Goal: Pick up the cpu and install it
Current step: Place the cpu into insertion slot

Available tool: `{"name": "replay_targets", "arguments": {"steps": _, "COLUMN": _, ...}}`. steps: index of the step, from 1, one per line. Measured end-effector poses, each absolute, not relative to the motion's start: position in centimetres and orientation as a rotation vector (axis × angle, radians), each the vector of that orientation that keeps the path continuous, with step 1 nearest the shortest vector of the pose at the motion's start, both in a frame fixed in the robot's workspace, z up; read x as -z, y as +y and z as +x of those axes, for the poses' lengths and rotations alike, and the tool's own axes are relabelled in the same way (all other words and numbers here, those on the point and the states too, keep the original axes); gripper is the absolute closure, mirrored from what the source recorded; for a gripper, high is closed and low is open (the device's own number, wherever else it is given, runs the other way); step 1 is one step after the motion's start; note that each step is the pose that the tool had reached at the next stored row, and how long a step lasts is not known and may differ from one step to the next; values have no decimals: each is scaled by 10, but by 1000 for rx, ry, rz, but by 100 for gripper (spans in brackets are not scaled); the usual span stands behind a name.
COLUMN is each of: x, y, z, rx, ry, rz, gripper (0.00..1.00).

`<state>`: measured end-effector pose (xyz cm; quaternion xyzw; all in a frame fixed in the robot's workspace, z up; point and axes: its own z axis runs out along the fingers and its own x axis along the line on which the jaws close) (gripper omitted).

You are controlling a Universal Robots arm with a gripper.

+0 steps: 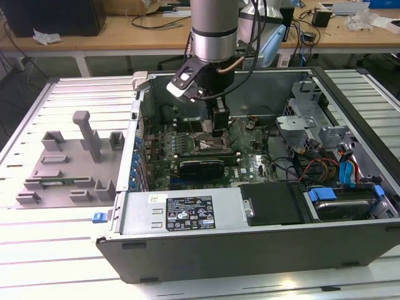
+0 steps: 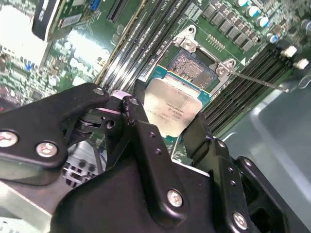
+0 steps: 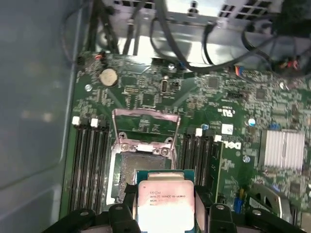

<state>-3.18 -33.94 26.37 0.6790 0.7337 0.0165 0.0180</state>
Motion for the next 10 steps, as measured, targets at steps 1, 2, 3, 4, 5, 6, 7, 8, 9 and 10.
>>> {"name": "replay_targets", "arguments": {"steps": 1, "x": -263, "y": -339, "z": -32, "rx": -50, "ry": 2245, "rz": 2144, "gripper": 45}}
{"name": "replay_targets", "arguments": {"steps": 2, "x": -262, "y": -339, "z": -32, "rx": -50, "ry": 2213, "rz": 2177, "gripper": 45}}
{"name": "replay_targets", "arguments": {"steps": 3, "x": -262, "y": -339, "z": -32, "rx": -49, "ry": 2190, "rz": 2200, "gripper": 45}}
{"name": "replay_targets", "arguments": {"steps": 4, "x": -262, "y": -339, "z": -32, "rx": -49, "ry": 2183, "rz": 2206, "gripper": 45}}
{"name": "replay_targets", "arguments": {"steps": 5, "x": -262, "y": -339, "z": -32, "rx": -49, "ry": 2182, "rz": 2207, "gripper": 45}}
{"name": "replay_targets", "arguments": {"steps": 6, "x": -262, "y": -339, "z": -32, "rx": -49, "ry": 2182, "rz": 2207, "gripper": 45}}
{"name": "replay_targets", "arguments": {"steps": 7, "x": -262, "y": -339, "z": -32, "rx": -49, "ry": 2182, "rz": 2207, "gripper": 45}}
{"name": "replay_targets", "arguments": {"steps": 8, "x": -262, "y": -339, "z": -32, "rx": -49, "ry": 2182, "rz": 2207, "gripper": 45}}
{"name": "replay_targets", "arguments": {"steps": 9, "x": -261, "y": -339, "z": -32, "rx": -50, "ry": 2182, "rz": 2208, "gripper": 45}}
{"name": "replay_targets", "arguments": {"steps": 10, "x": -261, "y": -339, "z": -32, "rx": -49, "ry": 2182, "rz": 2207, "gripper": 45}}
